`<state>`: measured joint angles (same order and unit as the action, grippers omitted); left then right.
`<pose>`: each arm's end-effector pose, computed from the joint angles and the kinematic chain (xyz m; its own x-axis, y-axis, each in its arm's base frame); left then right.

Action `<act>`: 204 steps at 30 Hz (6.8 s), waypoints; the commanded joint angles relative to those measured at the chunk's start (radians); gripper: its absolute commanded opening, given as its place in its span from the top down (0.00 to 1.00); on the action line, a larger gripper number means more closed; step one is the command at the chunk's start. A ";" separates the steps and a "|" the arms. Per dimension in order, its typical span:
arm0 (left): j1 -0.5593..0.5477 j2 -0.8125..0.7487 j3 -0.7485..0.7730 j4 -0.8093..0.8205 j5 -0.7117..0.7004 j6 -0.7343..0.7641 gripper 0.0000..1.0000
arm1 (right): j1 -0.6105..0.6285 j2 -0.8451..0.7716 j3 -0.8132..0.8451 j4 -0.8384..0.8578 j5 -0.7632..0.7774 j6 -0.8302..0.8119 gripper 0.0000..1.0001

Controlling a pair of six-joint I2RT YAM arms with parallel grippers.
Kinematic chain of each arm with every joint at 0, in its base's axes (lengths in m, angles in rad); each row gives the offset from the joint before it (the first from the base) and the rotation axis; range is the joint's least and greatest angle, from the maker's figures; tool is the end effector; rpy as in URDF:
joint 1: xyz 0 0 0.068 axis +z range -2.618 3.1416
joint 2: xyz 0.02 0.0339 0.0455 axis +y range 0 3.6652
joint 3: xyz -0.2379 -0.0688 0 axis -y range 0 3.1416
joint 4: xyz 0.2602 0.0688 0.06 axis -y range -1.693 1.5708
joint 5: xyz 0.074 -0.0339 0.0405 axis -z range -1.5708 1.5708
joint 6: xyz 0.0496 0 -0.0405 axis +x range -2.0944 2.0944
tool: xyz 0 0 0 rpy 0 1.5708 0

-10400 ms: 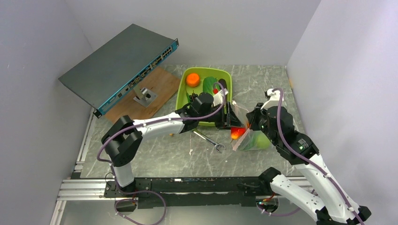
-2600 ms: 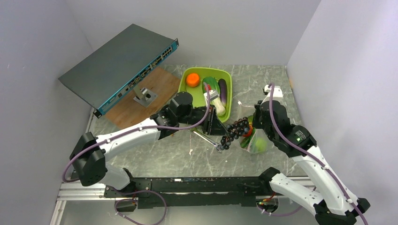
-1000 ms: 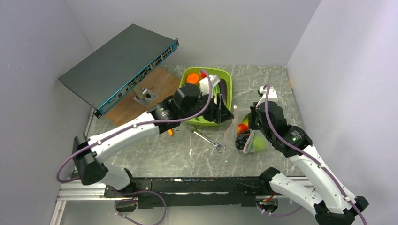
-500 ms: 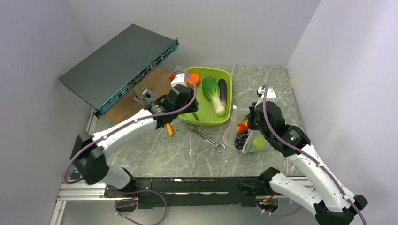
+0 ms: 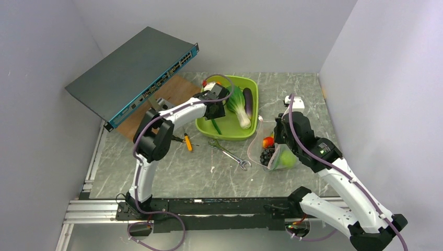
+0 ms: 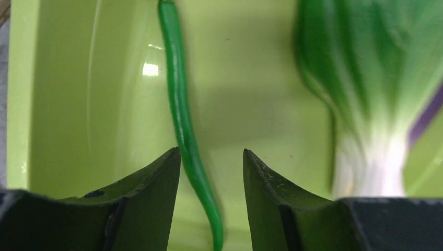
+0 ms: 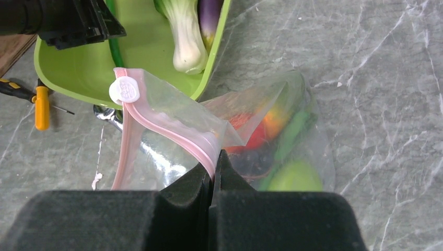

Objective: Place the food in the zip-top bag and seal the zipper
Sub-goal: Pick up the fake vegetable from the bin, then place the fake vegetable in the zipper food storage bag, then zip the zipper food storage bag at the center of the board.

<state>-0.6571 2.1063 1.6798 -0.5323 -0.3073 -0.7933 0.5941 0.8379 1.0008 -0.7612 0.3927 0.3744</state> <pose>0.3835 -0.2769 0.1658 -0.7715 -0.2628 -0.5795 -0.1500 0.9602 -0.2358 0.1821 0.1001 0.3242 -0.5277 0.0513 -0.8479 -0.0668 0.9926 0.1016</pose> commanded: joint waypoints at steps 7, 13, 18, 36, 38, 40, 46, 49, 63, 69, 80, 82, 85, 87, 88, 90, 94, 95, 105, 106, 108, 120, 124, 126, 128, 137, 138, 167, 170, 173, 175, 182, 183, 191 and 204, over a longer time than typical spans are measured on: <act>0.038 0.082 0.026 -0.027 0.049 -0.137 0.48 | 0.001 0.005 -0.001 0.037 0.032 0.003 1.00; 0.053 0.134 0.041 -0.039 0.101 -0.135 0.74 | -0.001 0.019 0.009 0.036 0.030 0.004 1.00; 0.060 0.117 0.026 -0.030 0.154 -0.087 1.00 | -0.001 0.011 0.006 0.037 0.036 0.004 1.00; 0.059 -0.431 -0.390 0.234 0.521 0.099 1.00 | 0.001 0.010 0.042 0.025 -0.016 0.008 1.00; 0.059 -0.471 -0.400 0.233 0.569 0.108 1.00 | 0.000 0.022 0.045 0.026 -0.033 0.010 1.00; 0.060 -0.508 -0.412 0.223 0.625 0.111 1.00 | 0.001 0.031 0.051 0.026 -0.038 0.011 1.00; 0.056 -0.675 -0.503 0.187 0.766 0.187 1.00 | 0.001 0.040 0.063 0.032 -0.012 0.014 1.00; 0.048 -0.744 -0.515 0.132 0.901 0.216 1.00 | 0.001 0.044 0.067 0.033 -0.011 0.012 1.00; -0.176 -0.732 -0.574 0.255 1.286 -0.096 1.00 | 0.004 0.039 0.032 0.088 -0.067 -0.006 1.00; -0.215 -0.649 -0.663 0.618 1.371 -0.372 1.00 | 0.029 0.003 0.012 0.105 -0.080 -0.027 1.00; -0.248 -0.388 -0.728 1.521 1.202 -1.151 0.93 | 0.080 -0.051 -0.037 0.145 -0.110 -0.052 1.00; -0.271 -0.313 -0.675 1.639 1.164 -1.250 0.90 | 0.082 -0.048 -0.035 0.144 -0.107 -0.048 1.00; -0.288 -0.250 -0.620 1.643 1.095 -1.262 0.87 | 0.084 -0.046 -0.022 0.131 -0.102 -0.038 1.00; -0.292 -0.262 -0.624 1.532 1.034 -1.190 0.85 | 0.084 -0.046 -0.014 0.115 -0.092 -0.033 1.00; -0.292 -0.272 -0.638 1.489 1.001 -1.146 0.80 | 0.084 -0.047 -0.010 0.105 -0.085 -0.032 1.00; -0.292 -0.293 -0.671 1.429 0.940 -1.100 0.72 | 0.084 -0.051 -0.006 0.088 -0.073 -0.032 1.00; -0.294 -0.326 -0.736 1.353 0.850 -1.013 0.57 | 0.084 -0.058 -0.012 0.079 -0.060 -0.034 1.00; -0.294 -0.332 -0.742 1.334 0.837 -0.989 0.54 | 0.084 -0.058 -0.014 0.081 -0.060 -0.033 1.00; -0.294 -0.505 -0.688 0.902 0.772 -0.558 0.47 | 0.085 -0.044 -0.001 0.079 -0.042 -0.030 1.00; -0.296 -0.530 -0.680 0.847 0.752 -0.502 0.47 | 0.084 -0.044 -0.003 0.077 -0.040 -0.031 1.00; -0.302 -0.581 -0.677 0.778 0.714 -0.398 0.47 | 0.084 -0.041 -0.004 0.077 -0.038 -0.032 1.00; -0.320 -0.802 -0.761 0.687 0.556 -0.074 0.69 | 0.084 -0.014 0.062 0.041 -0.029 -0.033 1.00; -0.322 -0.838 -0.722 0.683 0.504 0.092 0.67 | 0.084 -0.026 0.102 -0.001 -0.026 -0.038 1.00; -0.323 -0.882 -0.725 0.691 0.468 0.163 0.63 | 0.083 -0.030 0.153 -0.037 -0.023 -0.033 1.00; -0.323 -0.935 -0.756 0.738 0.433 0.226 0.59 | 0.084 -0.034 0.203 -0.067 -0.023 -0.032 1.00; -0.324 -1.136 -0.854 0.851 0.398 0.390 0.55 | 0.084 0.039 0.372 -0.157 -0.399 -0.188 1.00; -0.323 -1.153 -0.850 0.824 0.395 0.399 0.55 | 0.084 0.054 0.379 -0.156 -0.488 -0.204 1.00; -0.323 -1.771 -0.977 0.331 0.020 0.466 0.52 | 0.108 0.590 0.242 0.189 -1.252 -0.025 1.00; -0.324 -1.768 -1.020 0.357 0.047 0.482 0.50 | 0.057 0.638 0.253 0.124 -1.162 -0.038 1.00; -0.324 -1.757 -1.072 0.388 0.109 0.502 0.35 | 0.048 0.644 0.250 0.131 -1.167 -0.040 1.00; -0.323 -1.741 -1.099 0.416 0.188 0.520 0.28 | 0.050 0.640 0.244 0.142 -1.173 -0.031 1.00; -0.324 -1.555 -1.111 0.501 0.463 0.627 0.32 | 0.048 0.636 0.254 0.132 -1.163 -0.009 1.00; -0.324 -1.522 -1.106 0.513 0.479 0.648 0.35 | 0.049 0.630 0.254 0.134 -1.164 -0.005 1.00; -0.360 -1.409 -1.149 0.679 0.413 0.863 0.37 | 0.048 0.611 0.246 0.141 -1.175 0.004 1.00; -0.468 -1.163 -1.046 0.722 0.360 0.973 0.56 | 0.048 0.574 0.240 0.147 -1.184 0.020 1.00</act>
<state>-1.0992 0.9112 0.5755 0.1383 0.0906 0.1394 0.6430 1.4559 1.2316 -0.6495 -0.7639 0.3710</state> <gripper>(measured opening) 0.511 0.007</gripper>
